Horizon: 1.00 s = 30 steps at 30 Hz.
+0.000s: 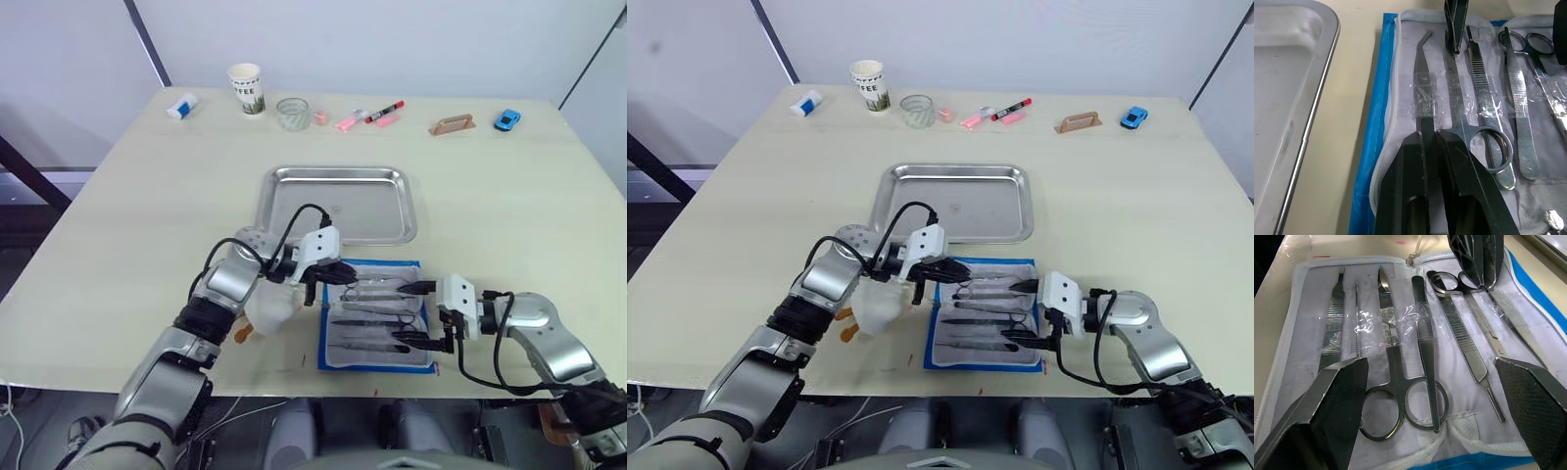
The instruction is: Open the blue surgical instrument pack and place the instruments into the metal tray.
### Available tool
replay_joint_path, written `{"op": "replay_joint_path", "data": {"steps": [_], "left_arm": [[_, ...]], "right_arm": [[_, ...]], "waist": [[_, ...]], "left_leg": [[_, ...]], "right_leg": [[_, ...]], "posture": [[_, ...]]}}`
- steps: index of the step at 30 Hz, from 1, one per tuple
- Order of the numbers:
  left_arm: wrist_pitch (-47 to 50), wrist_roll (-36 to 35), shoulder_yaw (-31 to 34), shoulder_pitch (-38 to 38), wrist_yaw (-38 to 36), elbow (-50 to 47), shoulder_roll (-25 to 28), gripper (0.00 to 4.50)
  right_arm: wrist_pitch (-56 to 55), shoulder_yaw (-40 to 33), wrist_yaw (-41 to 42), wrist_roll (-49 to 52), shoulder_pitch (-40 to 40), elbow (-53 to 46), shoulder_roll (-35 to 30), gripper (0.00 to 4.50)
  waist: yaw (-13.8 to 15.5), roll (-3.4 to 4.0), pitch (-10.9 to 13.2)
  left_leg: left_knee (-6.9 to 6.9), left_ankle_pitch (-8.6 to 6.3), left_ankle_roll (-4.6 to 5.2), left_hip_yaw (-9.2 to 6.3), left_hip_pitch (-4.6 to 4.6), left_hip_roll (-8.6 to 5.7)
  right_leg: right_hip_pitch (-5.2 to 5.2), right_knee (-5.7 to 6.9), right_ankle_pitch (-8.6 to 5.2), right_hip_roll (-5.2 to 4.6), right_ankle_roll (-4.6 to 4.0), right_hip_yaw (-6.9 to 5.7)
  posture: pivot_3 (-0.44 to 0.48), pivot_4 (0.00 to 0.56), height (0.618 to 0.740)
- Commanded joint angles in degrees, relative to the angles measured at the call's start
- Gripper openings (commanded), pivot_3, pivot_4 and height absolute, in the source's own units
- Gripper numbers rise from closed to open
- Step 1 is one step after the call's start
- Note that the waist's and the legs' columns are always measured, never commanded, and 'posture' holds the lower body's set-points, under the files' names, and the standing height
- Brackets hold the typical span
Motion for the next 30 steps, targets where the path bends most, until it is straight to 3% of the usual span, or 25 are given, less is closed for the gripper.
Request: {"op": "replay_joint_path", "data": {"steps": [1, 15, 30], "left_arm": [[2.7, -0.5, 0.6, -1.4, -1.2, -3.0, 1.7, 0.05], [8.8, -1.4, 0.8, -2.1, -3.1, -7.5, 4.6, 0.05], [13.6, -3.8, 2.6, 0.6, -4.8, -13.9, 11.7, 0.05]], "right_arm": [[2.6, 2.5, -0.2, -4.0, 1.4, 2.9, -1.1, 4.5], [3.9, 3.5, 0.0, -4.9, 1.0, 3.4, -1.7, 4.5], [4.9, 4.7, 0.8, -5.4, 0.0, 4.4, -2.1, 4.5]], "waist": [[0.0, 0.0, 0.0], [-0.1, 0.0, 0.0], [-0.2, -0.01, 0.0]], "left_leg": [[0.0, 0.0, 0.0, 0.0, 0.0, 0.0], [0.0, 0.0, 0.0, -0.02, 0.0, 0.01], [-0.01, 0.0, 0.0, -0.04, 0.01, 0.02]], "right_leg": [[0.0, 0.0, 0.0, 0.0, 0.0, 0.0], [-0.01, 0.0, 0.0, 0.02, 0.0, 0.0], [-0.01, 0.01, -0.01, 0.03, -0.01, 0.03]], "posture": [[0.0, 0.15, 0.74], [0.0, 0.15, 0.74], [0.0, 0.15, 0.74]]}}
